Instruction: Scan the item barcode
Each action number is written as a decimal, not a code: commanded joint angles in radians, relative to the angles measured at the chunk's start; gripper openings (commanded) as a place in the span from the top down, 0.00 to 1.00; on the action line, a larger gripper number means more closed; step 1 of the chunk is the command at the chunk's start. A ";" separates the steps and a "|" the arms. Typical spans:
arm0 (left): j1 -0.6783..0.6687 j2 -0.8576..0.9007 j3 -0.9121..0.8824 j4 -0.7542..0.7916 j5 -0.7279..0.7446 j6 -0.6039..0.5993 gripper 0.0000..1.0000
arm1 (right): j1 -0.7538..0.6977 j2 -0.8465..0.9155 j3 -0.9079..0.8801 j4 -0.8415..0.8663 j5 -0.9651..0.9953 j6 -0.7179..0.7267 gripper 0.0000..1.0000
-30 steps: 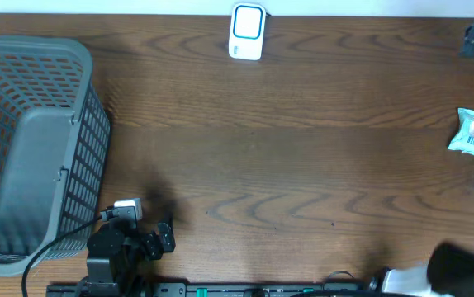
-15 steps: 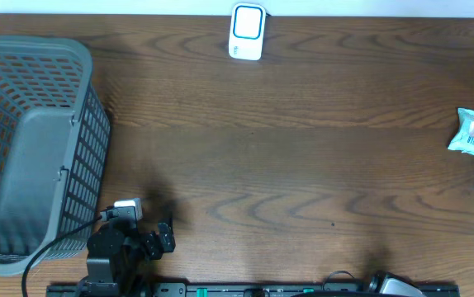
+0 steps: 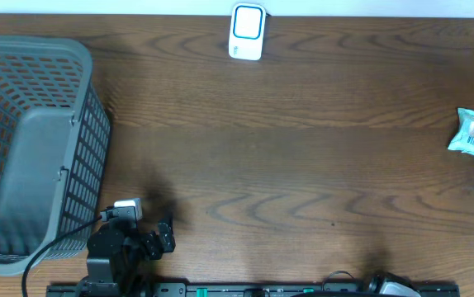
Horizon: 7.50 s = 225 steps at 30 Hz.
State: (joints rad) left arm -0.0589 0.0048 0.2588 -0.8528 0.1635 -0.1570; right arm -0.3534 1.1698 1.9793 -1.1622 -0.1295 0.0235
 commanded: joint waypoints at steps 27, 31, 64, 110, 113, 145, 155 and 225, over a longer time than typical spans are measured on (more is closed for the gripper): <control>0.003 -0.001 -0.008 -0.032 0.012 0.002 0.01 | 0.192 -0.839 -1.228 0.794 -0.109 -0.118 0.01; 0.003 -0.001 -0.008 -0.032 0.012 0.002 0.01 | 0.193 -0.982 -1.467 1.009 -0.193 -0.117 0.01; 0.003 -0.001 -0.008 -0.032 0.012 0.002 0.01 | 0.302 -1.165 -1.974 1.098 0.000 -0.080 0.01; 0.003 -0.003 -0.040 0.231 0.005 0.011 0.01 | 0.301 -1.165 -1.974 1.090 0.082 -0.031 0.01; 0.003 -0.003 -0.115 0.570 0.005 0.059 0.01 | 0.301 -1.165 -1.974 1.090 0.082 -0.031 0.01; 0.003 -0.003 -0.255 0.784 -0.120 0.153 0.01 | 0.301 -1.165 -1.974 1.090 0.082 -0.031 0.01; 0.003 -0.003 -0.255 0.784 -0.120 0.153 0.01 | 0.301 -1.165 -1.974 1.090 0.082 -0.031 0.01; 0.023 -0.001 -0.255 0.784 -0.120 0.153 0.01 | 0.301 -1.165 -1.974 1.090 0.082 -0.031 0.01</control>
State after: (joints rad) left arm -0.0391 0.0063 0.0299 -0.0475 0.0532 -0.0097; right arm -0.0593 0.0113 0.0071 -0.0677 -0.0536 -0.0250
